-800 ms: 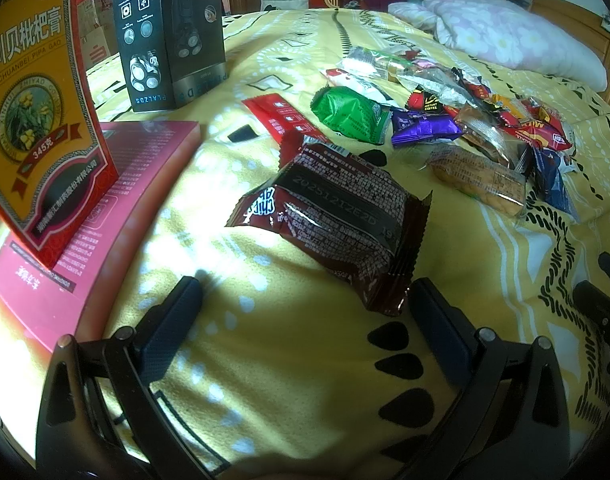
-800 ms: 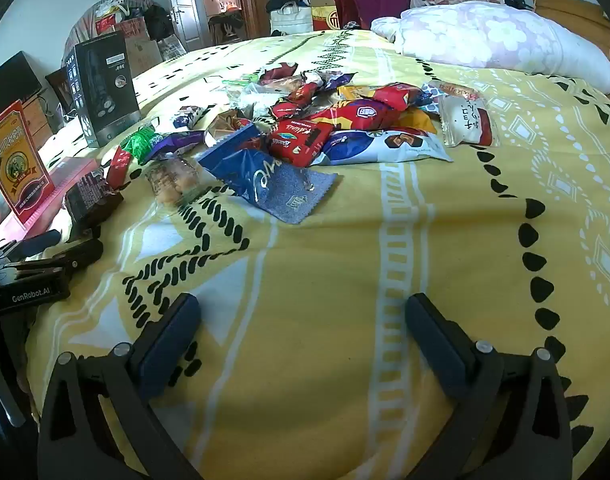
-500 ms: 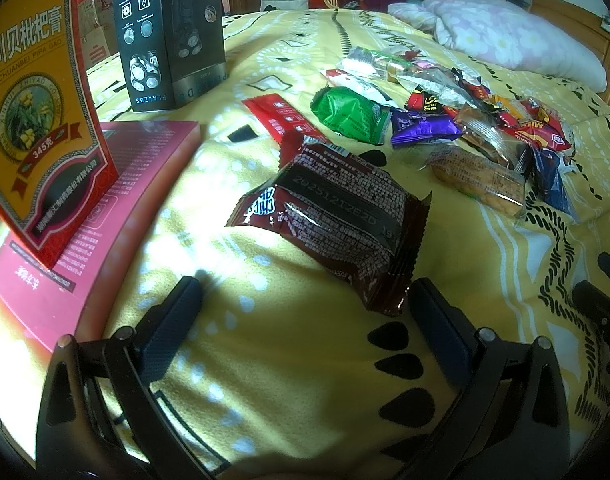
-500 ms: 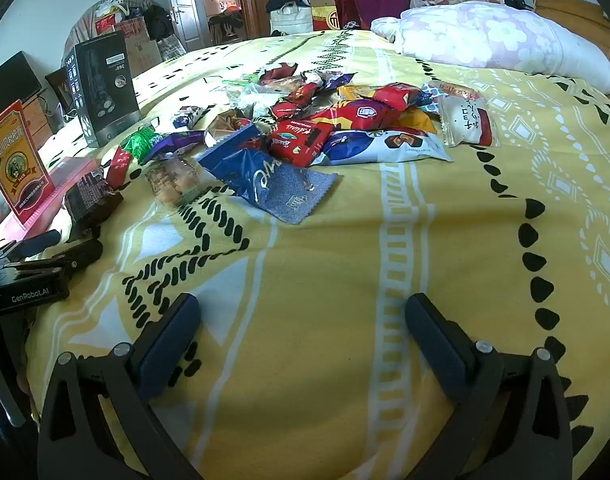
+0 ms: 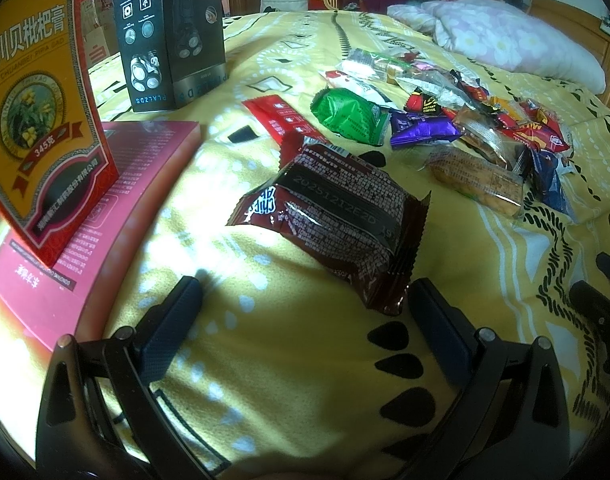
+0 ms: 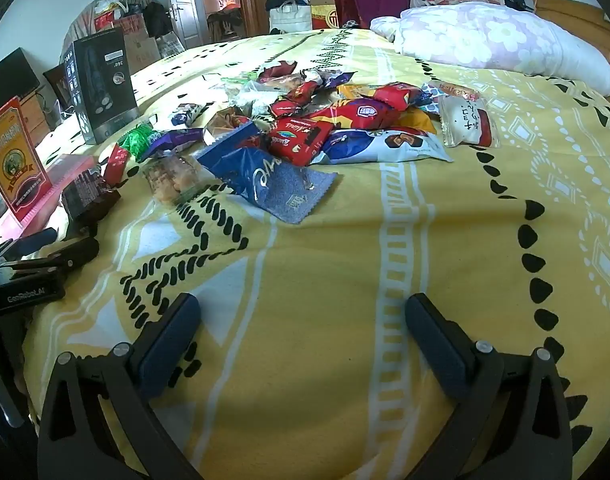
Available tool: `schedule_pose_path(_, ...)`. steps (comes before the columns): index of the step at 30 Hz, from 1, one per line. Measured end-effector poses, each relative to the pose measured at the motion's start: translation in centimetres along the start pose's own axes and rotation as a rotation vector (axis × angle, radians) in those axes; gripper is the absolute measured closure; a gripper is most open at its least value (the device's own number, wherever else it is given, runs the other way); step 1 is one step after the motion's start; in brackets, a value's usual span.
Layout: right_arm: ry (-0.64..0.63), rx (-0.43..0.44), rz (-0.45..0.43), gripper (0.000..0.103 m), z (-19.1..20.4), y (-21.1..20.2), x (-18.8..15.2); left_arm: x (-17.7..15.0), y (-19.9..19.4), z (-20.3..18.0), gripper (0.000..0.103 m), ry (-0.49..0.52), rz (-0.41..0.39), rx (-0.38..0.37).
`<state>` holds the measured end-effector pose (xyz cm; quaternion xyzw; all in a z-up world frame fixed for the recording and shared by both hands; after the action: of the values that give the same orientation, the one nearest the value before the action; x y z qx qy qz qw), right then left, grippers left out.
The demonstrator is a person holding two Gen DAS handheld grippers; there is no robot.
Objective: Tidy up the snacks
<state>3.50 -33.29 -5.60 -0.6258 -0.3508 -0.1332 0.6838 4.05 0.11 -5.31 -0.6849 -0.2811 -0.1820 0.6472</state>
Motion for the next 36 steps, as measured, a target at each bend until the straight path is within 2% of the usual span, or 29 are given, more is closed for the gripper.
schedule_pose_path(36,-0.009,-0.011,0.009,0.0,-0.02,0.15,-0.09,-0.26,-0.59,-0.16,0.0,-0.009,-0.004,-0.006)
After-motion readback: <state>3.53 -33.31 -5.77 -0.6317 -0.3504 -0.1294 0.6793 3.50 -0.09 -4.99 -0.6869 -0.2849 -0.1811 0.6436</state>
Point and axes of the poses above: each gripper's, at about its wrist camera, not at the fingertips, and y roughly the way its jaws point, z to its left, x to its top, the point moved 7 cm from there along y, roughly the way its jaws point, and after that the axes turned 10 degrees about -y, right-handed, at the moved point
